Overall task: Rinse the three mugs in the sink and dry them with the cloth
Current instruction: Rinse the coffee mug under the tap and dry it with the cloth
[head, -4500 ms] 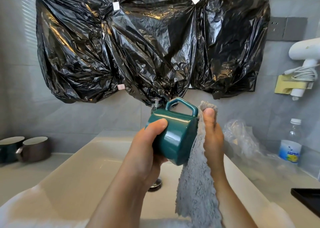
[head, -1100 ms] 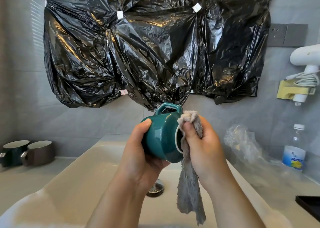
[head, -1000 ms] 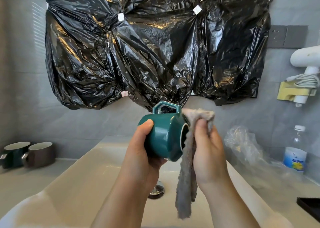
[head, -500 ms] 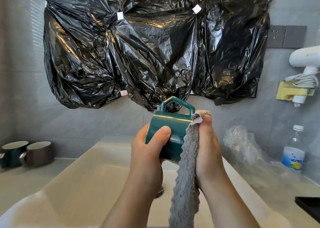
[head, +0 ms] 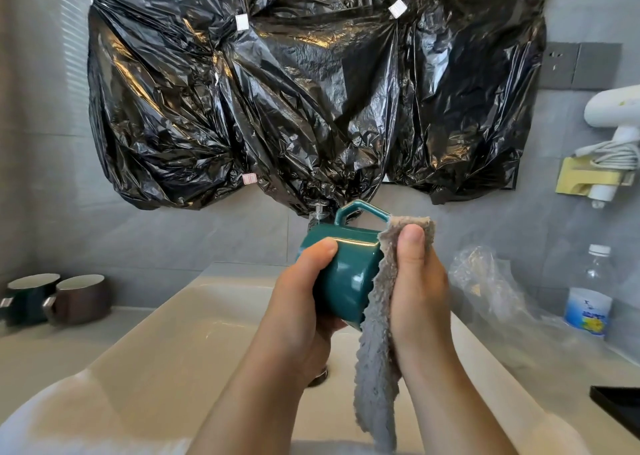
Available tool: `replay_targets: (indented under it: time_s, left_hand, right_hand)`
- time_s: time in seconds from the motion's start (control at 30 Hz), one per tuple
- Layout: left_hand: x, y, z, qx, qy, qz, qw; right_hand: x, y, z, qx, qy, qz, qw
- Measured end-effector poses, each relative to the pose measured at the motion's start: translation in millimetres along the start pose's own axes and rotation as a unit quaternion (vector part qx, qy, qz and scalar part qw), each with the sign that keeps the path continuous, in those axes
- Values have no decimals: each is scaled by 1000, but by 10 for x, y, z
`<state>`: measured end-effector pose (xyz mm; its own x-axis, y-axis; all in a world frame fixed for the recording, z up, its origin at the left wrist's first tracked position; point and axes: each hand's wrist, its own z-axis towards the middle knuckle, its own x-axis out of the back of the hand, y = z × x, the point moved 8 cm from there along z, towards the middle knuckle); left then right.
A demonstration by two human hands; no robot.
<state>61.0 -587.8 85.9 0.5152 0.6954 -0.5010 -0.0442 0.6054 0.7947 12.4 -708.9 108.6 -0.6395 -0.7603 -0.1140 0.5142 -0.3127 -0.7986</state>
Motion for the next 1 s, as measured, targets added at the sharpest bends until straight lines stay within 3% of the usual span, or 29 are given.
replay_targets:
  time_s: [0.17,0.37,0.57,0.63,0.83,1.0]
  left_hand:
    - [19,-99,11,63,-14,-1,998]
    - [36,-78,37,41,-11,-11,999]
    - [53,-130,49,73,-26,-14,997]
    - [69,-120,48,62,-15,-9,998]
    - [222,109,76,-62,63,-7,996]
    - [157,134,26,-99,54,31,993]
  right_hand:
    - [223,-41,66,11,70,-93,993]
    - [146,-30,-2,29,75,-73,994]
    - [251,-27,33,30,111,-83,990]
    - [248,-2,69,25,92,-73,993]
    - [-196,16,-16,11,-86,-58,995]
    - [-281,-19,-118,-21,-89,78,993]
